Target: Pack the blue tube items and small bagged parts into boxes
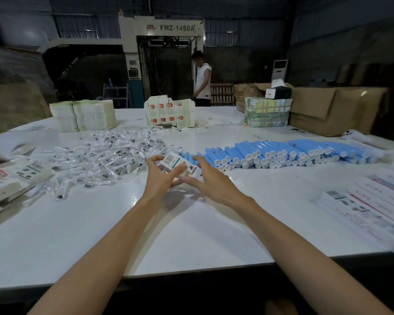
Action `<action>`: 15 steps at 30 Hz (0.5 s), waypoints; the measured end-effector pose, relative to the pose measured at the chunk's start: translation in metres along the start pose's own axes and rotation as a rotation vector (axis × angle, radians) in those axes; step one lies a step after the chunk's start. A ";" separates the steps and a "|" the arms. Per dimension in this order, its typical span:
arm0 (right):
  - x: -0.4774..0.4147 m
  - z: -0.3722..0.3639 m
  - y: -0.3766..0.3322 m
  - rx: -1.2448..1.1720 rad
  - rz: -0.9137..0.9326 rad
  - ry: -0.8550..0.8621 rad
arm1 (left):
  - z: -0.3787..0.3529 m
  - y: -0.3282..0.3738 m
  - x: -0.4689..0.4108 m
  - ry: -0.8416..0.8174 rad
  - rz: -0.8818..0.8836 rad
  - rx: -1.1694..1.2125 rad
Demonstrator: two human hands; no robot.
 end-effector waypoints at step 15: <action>0.029 0.037 0.023 -0.603 -0.088 -0.089 | -0.005 -0.004 0.004 -0.270 -0.220 -0.267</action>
Point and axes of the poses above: each hand's wrist, its own x-axis away from the middle knuckle, its own z-axis out of the back of the hand, y = z × x, the point moved 1 cm from there along -x, towards the middle knuckle, and after that the axes turned 4 degrees about z, right-handed, at the moved point
